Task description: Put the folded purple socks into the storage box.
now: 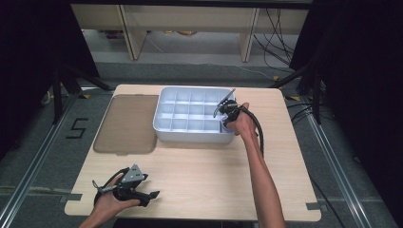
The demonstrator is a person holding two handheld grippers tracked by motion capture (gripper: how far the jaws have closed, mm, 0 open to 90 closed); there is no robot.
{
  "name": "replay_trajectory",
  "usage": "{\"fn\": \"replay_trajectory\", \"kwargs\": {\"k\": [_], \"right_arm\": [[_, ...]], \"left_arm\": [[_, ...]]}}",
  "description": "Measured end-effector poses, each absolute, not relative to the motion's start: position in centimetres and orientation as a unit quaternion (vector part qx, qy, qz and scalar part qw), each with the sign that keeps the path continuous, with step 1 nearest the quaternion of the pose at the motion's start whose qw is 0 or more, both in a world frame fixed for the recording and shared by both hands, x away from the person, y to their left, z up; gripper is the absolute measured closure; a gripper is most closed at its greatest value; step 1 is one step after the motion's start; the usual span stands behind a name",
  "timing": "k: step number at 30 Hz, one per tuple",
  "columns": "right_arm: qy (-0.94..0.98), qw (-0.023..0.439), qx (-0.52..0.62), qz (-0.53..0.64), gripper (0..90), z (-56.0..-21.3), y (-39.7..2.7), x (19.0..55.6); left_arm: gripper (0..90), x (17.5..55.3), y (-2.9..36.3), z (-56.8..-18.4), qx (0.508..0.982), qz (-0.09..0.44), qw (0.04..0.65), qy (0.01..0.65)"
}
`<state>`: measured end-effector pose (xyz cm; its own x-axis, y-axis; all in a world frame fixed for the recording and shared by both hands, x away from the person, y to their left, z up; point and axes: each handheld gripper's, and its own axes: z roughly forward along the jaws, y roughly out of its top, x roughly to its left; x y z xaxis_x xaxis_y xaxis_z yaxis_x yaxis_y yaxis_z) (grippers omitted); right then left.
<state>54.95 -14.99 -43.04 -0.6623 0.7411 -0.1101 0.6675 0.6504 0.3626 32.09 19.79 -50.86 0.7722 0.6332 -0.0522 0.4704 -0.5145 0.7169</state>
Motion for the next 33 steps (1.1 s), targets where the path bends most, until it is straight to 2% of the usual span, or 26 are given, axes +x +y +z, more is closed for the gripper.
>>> {"fn": "replay_trajectory", "kwargs": {"k": [5, 15, 18, 22, 23, 25, 26, 31, 33], "right_arm": [[0.904, 0.105, 0.394, 0.131, 84.7, -44.3, -14.7, 55.7], [0.903, 0.098, 0.400, 0.122, 84.6, -44.7, -14.6, 55.9], [0.900, 0.097, 0.403, 0.135, 80.6, -44.4, -14.8, 55.8], [0.889, 0.103, 0.410, 0.176, 70.9, -42.8, -15.6, 55.2], [0.883, 0.089, 0.419, 0.193, 67.1, -42.2, -15.9, 55.0], [0.878, 0.099, 0.423, 0.202, 66.1, -41.4, -16.2, 54.8], [0.875, 0.102, 0.428, 0.205, 66.2, -41.2, -16.3, 54.7], [0.865, 0.105, 0.438, 0.222, 83.3, -40.5, -16.7, 55.0], [0.870, 0.107, 0.433, 0.209, 85.6, -40.9, -16.7, 55.3]], "left_arm": [[21.7, 32.0, 19.8, -50.8, 0.863, 0.110, 0.375, 0.320], [21.7, 31.9, 19.7, -50.8, 0.861, 0.105, 0.377, 0.325], [21.7, 32.0, 19.9, -50.7, 0.864, 0.113, 0.374, 0.318], [21.6, 32.0, 19.8, -50.8, 0.863, 0.113, 0.373, 0.320], [21.7, 32.0, 19.8, -50.8, 0.866, 0.112, 0.370, 0.316], [21.6, 31.9, 19.7, -50.8, 0.861, 0.102, 0.377, 0.325], [21.6, 31.9, 19.7, -50.8, 0.861, 0.102, 0.378, 0.326], [21.7, 32.0, 19.7, -50.8, 0.863, 0.107, 0.374, 0.322], [21.7, 32.0, 19.6, -50.8, 0.862, 0.105, 0.374, 0.325]]}}
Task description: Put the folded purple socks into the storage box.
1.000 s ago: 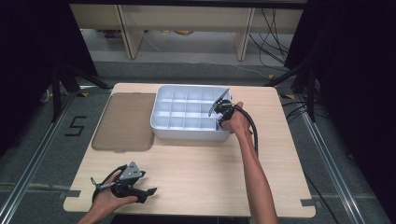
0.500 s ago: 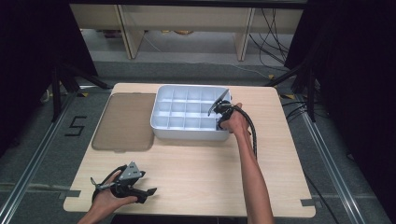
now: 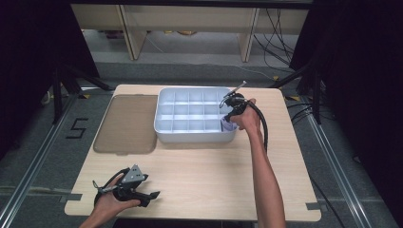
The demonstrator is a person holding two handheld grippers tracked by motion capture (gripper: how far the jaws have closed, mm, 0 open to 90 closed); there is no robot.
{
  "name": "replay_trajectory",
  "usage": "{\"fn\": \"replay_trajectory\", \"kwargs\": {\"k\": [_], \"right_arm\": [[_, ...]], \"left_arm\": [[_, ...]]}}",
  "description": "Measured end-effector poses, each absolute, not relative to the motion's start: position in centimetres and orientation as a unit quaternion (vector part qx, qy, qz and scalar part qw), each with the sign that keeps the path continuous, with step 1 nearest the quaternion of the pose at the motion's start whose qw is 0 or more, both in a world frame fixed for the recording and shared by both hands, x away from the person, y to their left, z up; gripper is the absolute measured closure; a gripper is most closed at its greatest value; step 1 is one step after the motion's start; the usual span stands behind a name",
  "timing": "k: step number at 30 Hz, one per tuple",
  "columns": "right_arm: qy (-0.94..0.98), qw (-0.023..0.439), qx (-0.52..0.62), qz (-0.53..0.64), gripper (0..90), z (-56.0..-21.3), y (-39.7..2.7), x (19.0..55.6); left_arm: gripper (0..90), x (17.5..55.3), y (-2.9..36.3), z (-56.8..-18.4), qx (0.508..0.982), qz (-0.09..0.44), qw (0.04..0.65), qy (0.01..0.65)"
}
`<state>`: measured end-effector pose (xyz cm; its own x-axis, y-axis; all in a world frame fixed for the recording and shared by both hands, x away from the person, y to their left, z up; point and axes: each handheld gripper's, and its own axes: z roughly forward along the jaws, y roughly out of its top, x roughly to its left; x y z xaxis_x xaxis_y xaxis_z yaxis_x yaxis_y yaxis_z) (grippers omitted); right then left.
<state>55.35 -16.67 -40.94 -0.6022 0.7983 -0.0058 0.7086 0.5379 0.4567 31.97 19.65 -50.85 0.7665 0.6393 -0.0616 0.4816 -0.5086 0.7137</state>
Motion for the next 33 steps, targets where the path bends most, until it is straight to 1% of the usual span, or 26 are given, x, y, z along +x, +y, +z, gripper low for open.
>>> {"fn": "replay_trajectory", "kwargs": {"k": [2, 3, 8, 15, 18, 20, 23, 25, 26, 28, 29, 31, 33], "right_arm": [[0.880, 0.100, 0.429, 0.176, 87.0, -42.3, -16.3, 55.9], [0.880, 0.100, 0.429, 0.176, 87.0, -42.3, -16.3, 55.9], [0.888, 0.084, 0.427, 0.149, 88.7, -44.7, -15.4, 56.1], [0.893, 0.085, 0.420, 0.139, 88.6, -44.9, -14.9, 56.1], [0.892, 0.086, 0.418, 0.149, 86.2, -44.5, -15.2, 56.0], [0.890, 0.094, 0.417, 0.163, 82.7, -43.8, -15.6, 55.7], [0.880, 0.097, 0.424, 0.193, 78.8, -42.2, -16.2, 55.0], [0.876, 0.108, 0.425, 0.200, 75.7, -41.4, -16.5, 54.4], [0.875, 0.106, 0.427, 0.204, 75.2, -41.1, -16.7, 54.3], [0.863, 0.123, 0.435, 0.227, 72.5, -40.1, -17.3, 53.4], [0.863, 0.123, 0.435, 0.227, 72.5, -40.1, -17.3, 53.4], [0.857, 0.118, 0.436, 0.247, 68.6, -39.8, -17.7, 52.6], [0.850, 0.121, 0.437, 0.267, 66.7, -39.4, -17.9, 51.8]], "left_arm": [[21.7, 32.0, 19.7, -50.8, 0.866, 0.109, 0.371, 0.317], [21.7, 32.0, 19.7, -50.8, 0.866, 0.110, 0.370, 0.317], [21.7, 31.9, 19.7, -50.8, 0.866, 0.109, 0.373, 0.315], [21.7, 31.9, 19.7, -50.7, 0.865, 0.108, 0.375, 0.315], [21.7, 31.9, 19.7, -50.7, 0.865, 0.111, 0.372, 0.317], [21.7, 31.9, 19.7, -50.7, 0.867, 0.112, 0.371, 0.314], [21.7, 32.0, 19.7, -50.8, 0.866, 0.110, 0.373, 0.313], [21.7, 32.0, 19.6, -50.8, 0.866, 0.108, 0.371, 0.316], [21.7, 31.9, 19.6, -50.8, 0.865, 0.109, 0.372, 0.319], [21.7, 31.9, 19.6, -50.7, 0.867, 0.109, 0.376, 0.310], [21.7, 31.8, 19.6, -50.6, 0.867, 0.109, 0.376, 0.310], [21.6, 31.8, 19.6, -50.6, 0.865, 0.110, 0.378, 0.311], [21.6, 31.9, 19.6, -50.6, 0.865, 0.114, 0.377, 0.311]]}}
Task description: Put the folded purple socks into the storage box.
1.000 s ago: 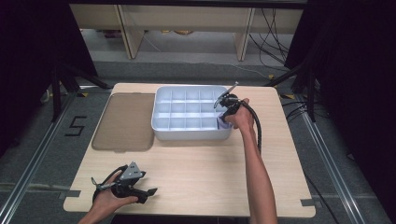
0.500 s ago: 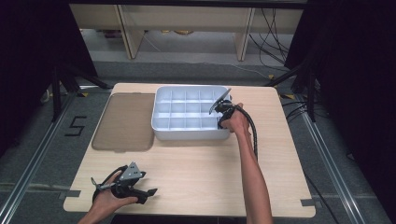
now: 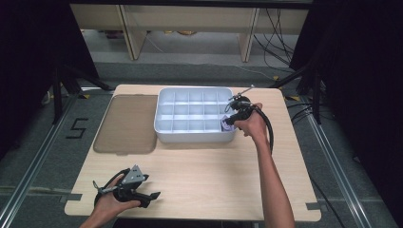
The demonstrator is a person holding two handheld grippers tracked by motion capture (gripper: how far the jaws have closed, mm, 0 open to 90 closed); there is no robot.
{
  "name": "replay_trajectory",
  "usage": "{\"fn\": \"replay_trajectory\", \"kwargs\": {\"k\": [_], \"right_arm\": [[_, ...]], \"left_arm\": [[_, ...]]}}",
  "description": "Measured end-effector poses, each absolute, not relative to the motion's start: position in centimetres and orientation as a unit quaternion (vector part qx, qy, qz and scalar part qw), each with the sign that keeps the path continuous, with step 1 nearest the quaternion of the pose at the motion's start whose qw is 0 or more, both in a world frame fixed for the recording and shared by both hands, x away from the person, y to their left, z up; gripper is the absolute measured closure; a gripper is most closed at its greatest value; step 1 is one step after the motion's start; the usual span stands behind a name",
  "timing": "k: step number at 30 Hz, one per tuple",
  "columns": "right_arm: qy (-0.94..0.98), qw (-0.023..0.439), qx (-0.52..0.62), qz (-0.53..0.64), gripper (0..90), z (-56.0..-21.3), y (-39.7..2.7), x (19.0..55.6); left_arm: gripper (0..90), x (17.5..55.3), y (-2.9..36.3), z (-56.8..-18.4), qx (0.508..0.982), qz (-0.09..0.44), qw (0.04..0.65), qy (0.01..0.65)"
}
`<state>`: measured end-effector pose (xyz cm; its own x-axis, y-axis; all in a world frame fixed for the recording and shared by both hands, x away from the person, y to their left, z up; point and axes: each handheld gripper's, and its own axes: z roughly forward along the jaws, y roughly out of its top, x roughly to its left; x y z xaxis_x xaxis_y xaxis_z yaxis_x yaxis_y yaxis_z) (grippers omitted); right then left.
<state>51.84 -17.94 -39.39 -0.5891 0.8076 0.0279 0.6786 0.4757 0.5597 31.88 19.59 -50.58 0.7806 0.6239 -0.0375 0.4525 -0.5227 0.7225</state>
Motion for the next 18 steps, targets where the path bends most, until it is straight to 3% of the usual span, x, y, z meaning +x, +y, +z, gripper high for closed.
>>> {"fn": "replay_trajectory", "kwargs": {"k": [10, 12, 13, 15, 18], "right_arm": [[0.811, 0.119, 0.447, 0.357, 55.1, -38.7, -18.3, 47.8], [0.812, 0.138, 0.421, 0.380, 51.6, -39.0, -18.3, 47.5], [0.812, 0.112, 0.436, 0.371, 51.2, -38.8, -18.0, 46.9], [0.814, 0.127, 0.416, 0.385, 50.1, -39.1, -17.9, 46.6], [0.813, 0.109, 0.430, 0.378, 46.2, -39.1, -17.5, 45.5]], "left_arm": [[21.4, 31.9, 19.4, -50.4, 0.864, 0.113, 0.380, 0.310], [21.4, 31.9, 19.4, -50.3, 0.863, 0.114, 0.382, 0.310], [21.4, 31.9, 19.4, -50.3, 0.862, 0.114, 0.383, 0.312], [21.4, 32.0, 19.4, -50.4, 0.866, 0.115, 0.379, 0.307], [21.4, 32.0, 19.3, -50.3, 0.863, 0.115, 0.383, 0.309]]}}
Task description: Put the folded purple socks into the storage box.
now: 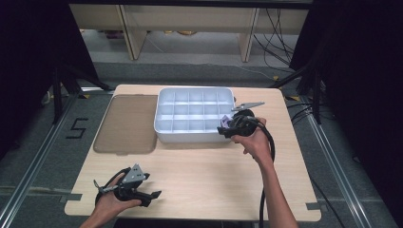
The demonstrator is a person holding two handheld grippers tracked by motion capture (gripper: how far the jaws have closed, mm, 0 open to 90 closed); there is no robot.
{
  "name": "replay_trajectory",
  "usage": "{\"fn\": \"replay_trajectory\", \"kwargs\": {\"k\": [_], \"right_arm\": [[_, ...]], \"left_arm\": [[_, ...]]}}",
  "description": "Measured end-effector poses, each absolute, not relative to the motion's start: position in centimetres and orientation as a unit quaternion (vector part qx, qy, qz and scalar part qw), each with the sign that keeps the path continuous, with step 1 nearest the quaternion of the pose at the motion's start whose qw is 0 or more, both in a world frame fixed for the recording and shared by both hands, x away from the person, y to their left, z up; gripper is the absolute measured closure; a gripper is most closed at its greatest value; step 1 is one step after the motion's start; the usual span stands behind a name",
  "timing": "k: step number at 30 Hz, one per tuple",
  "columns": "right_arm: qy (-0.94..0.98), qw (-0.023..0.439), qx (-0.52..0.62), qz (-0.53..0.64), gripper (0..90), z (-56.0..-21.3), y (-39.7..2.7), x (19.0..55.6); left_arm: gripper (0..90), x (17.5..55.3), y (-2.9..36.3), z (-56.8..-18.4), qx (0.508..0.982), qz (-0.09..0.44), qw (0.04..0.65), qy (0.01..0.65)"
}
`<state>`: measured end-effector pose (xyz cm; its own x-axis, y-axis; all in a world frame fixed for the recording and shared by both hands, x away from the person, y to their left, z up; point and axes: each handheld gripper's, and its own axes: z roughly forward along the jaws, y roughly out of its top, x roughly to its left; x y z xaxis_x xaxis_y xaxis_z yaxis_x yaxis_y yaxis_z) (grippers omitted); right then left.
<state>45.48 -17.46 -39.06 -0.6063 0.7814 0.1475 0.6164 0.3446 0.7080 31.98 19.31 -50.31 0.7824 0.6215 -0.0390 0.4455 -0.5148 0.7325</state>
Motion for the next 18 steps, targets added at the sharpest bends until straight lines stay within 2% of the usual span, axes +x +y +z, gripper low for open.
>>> {"fn": "replay_trajectory", "kwargs": {"k": [1, 2, 3, 5, 12, 18], "right_arm": [[0.811, 0.122, 0.420, 0.388, 45.1, -39.3, -17.5, 45.5], [0.805, 0.114, 0.430, 0.392, 44.9, -39.4, -17.2, 45.1], [0.814, 0.131, 0.402, 0.399, 44.8, -39.6, -17.4, 45.3], [0.812, 0.117, 0.409, 0.400, 43.7, -39.5, -17.1, 44.6], [0.813, 0.126, 0.396, 0.408, 39.7, -39.7, -16.8, 43.6], [0.812, 0.113, 0.394, 0.415, 36.1, -40.0, -16.4, 43.0]], "left_arm": [[21.5, 31.9, 19.3, -50.3, 0.862, 0.112, 0.384, 0.311], [21.4, 31.9, 19.2, -50.4, 0.861, 0.111, 0.383, 0.316], [21.4, 31.9, 19.2, -50.4, 0.863, 0.112, 0.383, 0.310], [21.5, 31.9, 19.2, -50.4, 0.863, 0.114, 0.381, 0.312], [21.4, 32.0, 19.3, -50.4, 0.864, 0.116, 0.382, 0.308], [21.4, 31.9, 19.3, -50.4, 0.859, 0.111, 0.384, 0.320]]}}
